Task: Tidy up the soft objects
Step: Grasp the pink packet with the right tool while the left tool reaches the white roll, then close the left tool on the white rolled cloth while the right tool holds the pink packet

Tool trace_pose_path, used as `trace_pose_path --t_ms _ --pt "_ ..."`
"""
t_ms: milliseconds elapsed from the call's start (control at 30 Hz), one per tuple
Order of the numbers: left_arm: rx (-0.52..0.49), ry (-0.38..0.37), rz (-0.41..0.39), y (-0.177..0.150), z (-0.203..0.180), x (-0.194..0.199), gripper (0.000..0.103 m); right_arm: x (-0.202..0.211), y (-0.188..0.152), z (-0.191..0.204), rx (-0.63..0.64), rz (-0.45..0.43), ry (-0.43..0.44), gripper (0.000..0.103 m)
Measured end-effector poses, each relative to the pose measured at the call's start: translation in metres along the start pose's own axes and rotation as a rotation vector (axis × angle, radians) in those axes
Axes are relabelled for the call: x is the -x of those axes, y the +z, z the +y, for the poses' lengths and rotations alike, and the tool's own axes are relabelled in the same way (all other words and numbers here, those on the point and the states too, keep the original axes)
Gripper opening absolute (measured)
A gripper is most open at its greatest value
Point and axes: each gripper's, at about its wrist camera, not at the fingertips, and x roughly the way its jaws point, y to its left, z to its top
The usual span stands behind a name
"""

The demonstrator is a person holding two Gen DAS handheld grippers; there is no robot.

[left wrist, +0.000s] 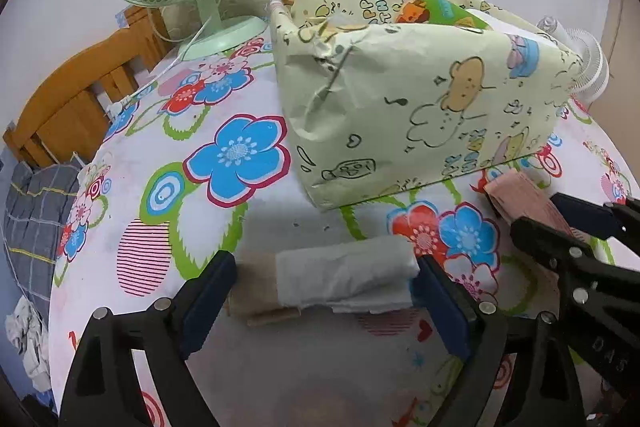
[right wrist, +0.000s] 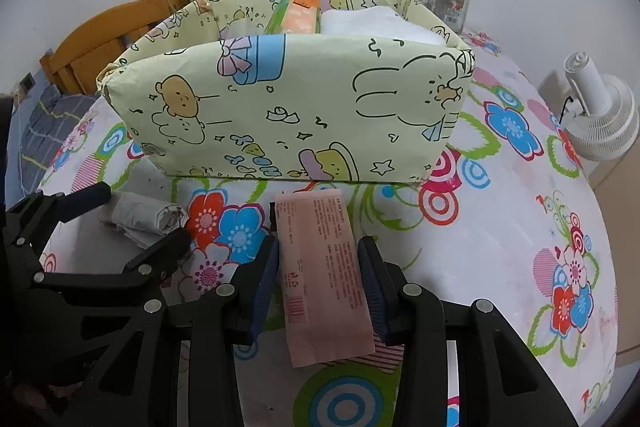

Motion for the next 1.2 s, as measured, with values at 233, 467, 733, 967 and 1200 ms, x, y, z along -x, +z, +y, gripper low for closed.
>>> trace_pose_path --t_ms 233,467,733,967,1200 --pt "0.011 -0.032 -0.006 0.002 0.005 -0.005 0.091 0.000 0.000 0.000 -0.002 0.005 -0.007 0.043" --pt "0.005 -0.060 -0.025 -0.004 0.001 -0.001 0.076 0.001 -0.001 0.001 0.003 0.005 0.004 0.043" --pt "-0.015 -0.071 -0.025 -0.012 -0.013 0.012 0.064 0.008 -0.005 -0.002 -0.004 -0.010 0.018 0.043" --pt "-0.029 -0.102 -0.026 -0.014 -0.027 0.022 0.058 0.017 -0.010 -0.008 -0.007 -0.025 0.027 0.043" --pt "-0.028 -0.111 -0.026 -0.015 -0.039 0.029 0.055 0.026 -0.012 -0.013 -0.004 -0.043 0.034 0.043"
